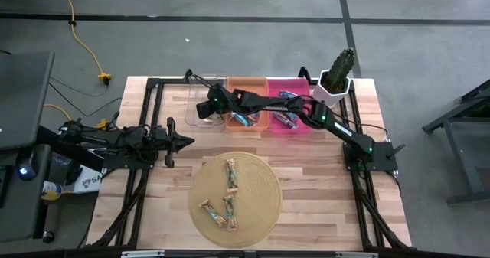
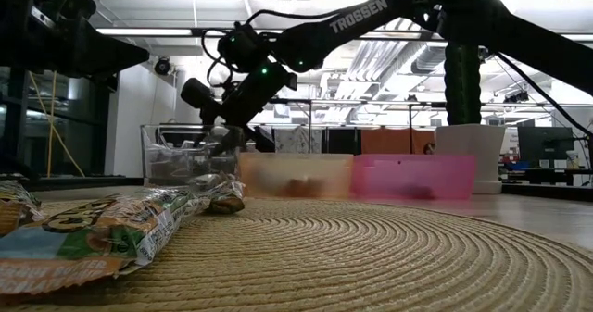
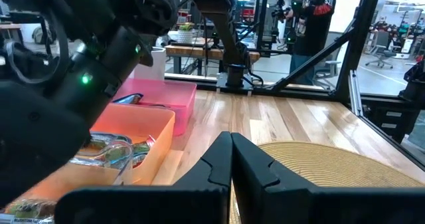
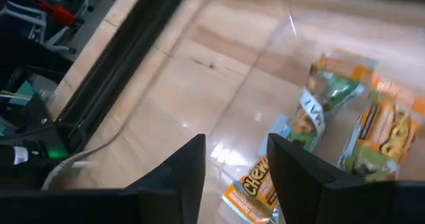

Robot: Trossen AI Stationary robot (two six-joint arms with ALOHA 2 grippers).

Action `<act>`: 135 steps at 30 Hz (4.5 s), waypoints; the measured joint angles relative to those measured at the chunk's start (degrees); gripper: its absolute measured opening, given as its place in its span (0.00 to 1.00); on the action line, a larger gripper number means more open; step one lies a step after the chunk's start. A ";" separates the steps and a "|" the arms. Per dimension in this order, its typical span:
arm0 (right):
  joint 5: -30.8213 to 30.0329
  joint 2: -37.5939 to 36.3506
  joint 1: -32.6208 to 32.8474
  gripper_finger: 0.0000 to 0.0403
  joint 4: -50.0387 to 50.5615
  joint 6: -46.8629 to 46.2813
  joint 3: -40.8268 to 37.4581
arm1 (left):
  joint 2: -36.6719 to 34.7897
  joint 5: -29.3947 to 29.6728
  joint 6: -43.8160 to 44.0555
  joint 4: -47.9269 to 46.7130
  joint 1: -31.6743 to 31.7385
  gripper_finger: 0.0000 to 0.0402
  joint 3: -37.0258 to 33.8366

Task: Pick and place Granola Bars by type
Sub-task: Put the yellow granola bar into the transparent bin

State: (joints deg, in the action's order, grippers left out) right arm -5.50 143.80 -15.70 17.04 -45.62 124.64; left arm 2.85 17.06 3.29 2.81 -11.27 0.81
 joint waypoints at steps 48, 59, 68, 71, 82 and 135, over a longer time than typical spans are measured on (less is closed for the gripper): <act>-5.94 -23.07 23.25 0.40 21.13 -14.57 7.58 | 0.00 0.04 0.00 -0.02 0.00 0.00 0.01; -16.83 -22.40 29.00 0.40 23.63 -17.84 7.58 | 0.00 0.06 0.00 0.00 0.00 0.00 0.01; -11.14 -15.20 28.09 0.40 20.35 -21.10 7.72 | 0.01 0.07 0.00 0.06 0.00 0.00 0.00; -5.54 -11.08 27.66 0.40 18.59 -23.53 7.58 | 0.00 -0.09 0.00 0.05 0.00 0.00 0.00; 1.96 -6.06 27.87 0.40 26.31 -26.78 7.58 | 0.00 -0.44 0.00 -0.02 0.00 0.00 0.00; -4.34 1.83 24.42 0.51 45.35 -35.59 7.61 | 0.02 -0.46 0.00 -0.02 0.00 0.00 -0.01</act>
State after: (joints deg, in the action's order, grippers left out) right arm -9.85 145.62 8.71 62.39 -81.21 132.25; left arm 2.87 16.60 3.29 2.79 -11.27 0.80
